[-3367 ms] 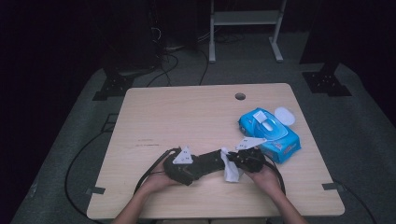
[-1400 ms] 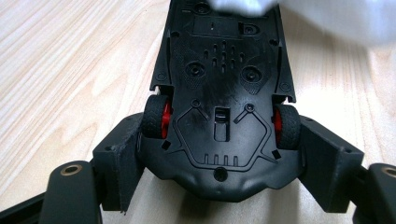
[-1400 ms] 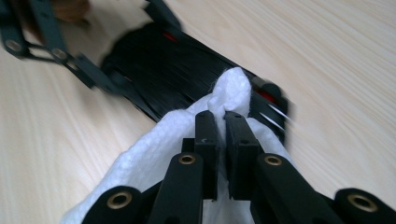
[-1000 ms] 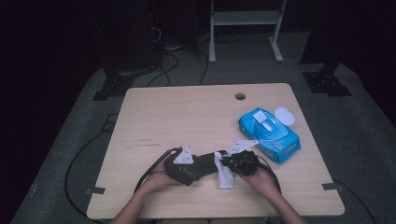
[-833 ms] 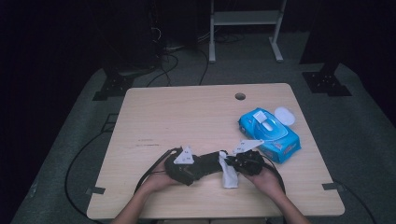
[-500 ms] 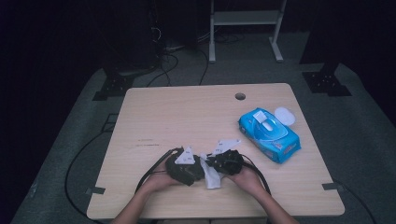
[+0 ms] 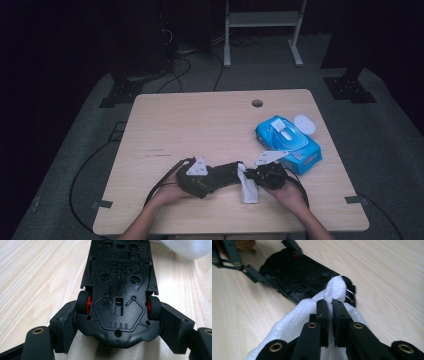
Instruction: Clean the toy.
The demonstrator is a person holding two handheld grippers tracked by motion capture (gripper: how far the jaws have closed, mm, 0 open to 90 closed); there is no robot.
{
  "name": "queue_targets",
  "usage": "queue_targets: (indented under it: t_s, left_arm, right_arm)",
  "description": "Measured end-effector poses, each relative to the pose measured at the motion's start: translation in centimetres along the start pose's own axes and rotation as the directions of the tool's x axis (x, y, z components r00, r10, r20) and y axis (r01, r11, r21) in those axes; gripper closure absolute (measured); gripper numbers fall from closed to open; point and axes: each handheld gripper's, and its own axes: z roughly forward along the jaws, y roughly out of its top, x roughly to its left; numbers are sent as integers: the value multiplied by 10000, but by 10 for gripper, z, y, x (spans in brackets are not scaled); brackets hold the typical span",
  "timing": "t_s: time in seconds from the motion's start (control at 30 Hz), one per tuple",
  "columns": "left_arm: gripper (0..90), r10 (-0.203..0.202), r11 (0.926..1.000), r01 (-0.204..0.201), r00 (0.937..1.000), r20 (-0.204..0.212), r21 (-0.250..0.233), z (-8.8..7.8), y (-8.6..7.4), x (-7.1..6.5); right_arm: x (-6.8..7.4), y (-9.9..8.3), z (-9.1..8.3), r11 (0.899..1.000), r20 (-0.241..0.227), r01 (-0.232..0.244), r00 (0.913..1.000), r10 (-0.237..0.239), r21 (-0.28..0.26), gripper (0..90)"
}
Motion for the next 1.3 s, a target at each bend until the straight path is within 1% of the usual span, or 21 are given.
queue_targets:
  t_s: [0.07, 0.17, 0.2, 0.33, 0.4, 0.5, 0.6, 0.7, 0.8, 0.83, 0.87, 0.9, 0.93, 0.97, 1.03, 1.07, 1.13, 1.17, 1.2, 1.23, 1.3]
  left_arm:
    - [240, -17, 10000, 17, 10000, -10, 1, 0, 0, 0]
    - [240, -49, 10000, 49, 10000, 1, -11, 0, 0, 0]
    - [239, -72, 10000, 72, 10000, 24, -21, 0, 0, 1]
    - [238, -281, 9996, 281, 9995, 110, -43, 0, 0, 2]
    - [236, -370, 9993, 370, 9991, 193, -5, -1, 0, 2]
    - [225, -614, 9981, 615, 9975, 338, -22, -2, -1, 4]
    - [200, -1076, 9942, 1079, 9923, 611, -26, -6, -1, 8]
    - [200, -1443, 9894, 1453, 9861, 825, -64, -8, -2, 11]
    - [198, -1873, 9819, 1892, 9762, 1090, -78, -8, -4, 15]
    - [198, -2110, 9769, 2134, 9697, 1232, -66, -8, -5, 16]
    - [199, -2243, 9739, 2270, 9657, 1307, -63, -8, -5, 17]
    - [200, -2419, 9694, 2454, 9601, 1404, -85, -8, -6, 18]
    - [205, -2525, 9665, 2566, 9566, 1451, -95, -8, -6, 18]
    - [213, -2609, 9641, 2652, 9538, 1490, -96, -8, -6, 19]
    - [234, -2710, 9611, 2759, 9505, 1519, -124, -8, -6, 20]
    - [244, -2761, 9592, 2823, 9472, 1631, -153, -8, -6, 21]
    - [262, -2915, 9546, 2978, 9413, 1700, -121, -7, -7, 21]
    - [262, -2939, 9541, 2994, 9406, 1703, -73, -7, -7, 21]
    - [262, -2890, 9557, 2943, 9440, 1594, -102, -7, -7, 21]
    - [279, -2872, 9562, 2924, 9448, 1579, -107, -8, -7, 21]
    - [288, -2756, 9595, 2813, 9491, 1524, -168, -8, -7, 21]
  right_arm:
    - [3, 2, 2, 10000, -305, -66, 9995, 64, -72, 842]
    - [7, 7, 7, 9997, -464, 244, 9986, -241, 57, 842]
    - [7, 7, 8, 9998, -529, 211, 9984, -208, 39, 842]
    - [5, 5, 8, 10000, -605, -10, 9982, 7, -59, 842]
    - [5, 4, 8, 9999, -611, -46, 9981, 39, -103, 842]
    - [6, 3, 8, 9999, -586, 29, 9983, -36, -124, 842]
    - [8, 1, 7, 9998, -610, 2, 9981, -13, -177, 842]
    - [8, 0, 7, 9998, -622, 92, 9980, -103, -185, 843]
    - [8, 0, 7, 9997, -612, 113, 9980, -126, -211, 843]
    - [9, -1, 7, 9996, -616, 148, 9980, -163, -246, 843]
    - [9, -1, 7, 9995, -642, 177, 9977, -194, -270, 843]
    - [9, -1, 7, 9995, -658, 160, 9977, -178, -274, 843]
    - [10, -2, 6, 9994, -669, 184, 9976, -203, -288, 843]
    - [10, -2, 6, 9994, -686, 213, 9974, -232, -287, 843]
    - [11, -3, 6, 9991, -584, 292, 9978, -310, -313, 843]
    - [12, -3, 6, 9991, -578, 279, 9979, -296, -309, 843]
    - [12, -3, 6, 9991, -570, 285, 9979, -303, -322, 843]
    - [11, -3, 6, 9991, -578, 289, 9979, -307, -317, 843]
    - [11, -2, 6, 9991, -603, 323, 9976, -340, -289, 843]
    - [9, -2, 5, 9994, -609, 235, 9978, -249, -238, 842]
    - [6, -3, 3, 9997, -542, 81, 9985, -93, -220, 842]
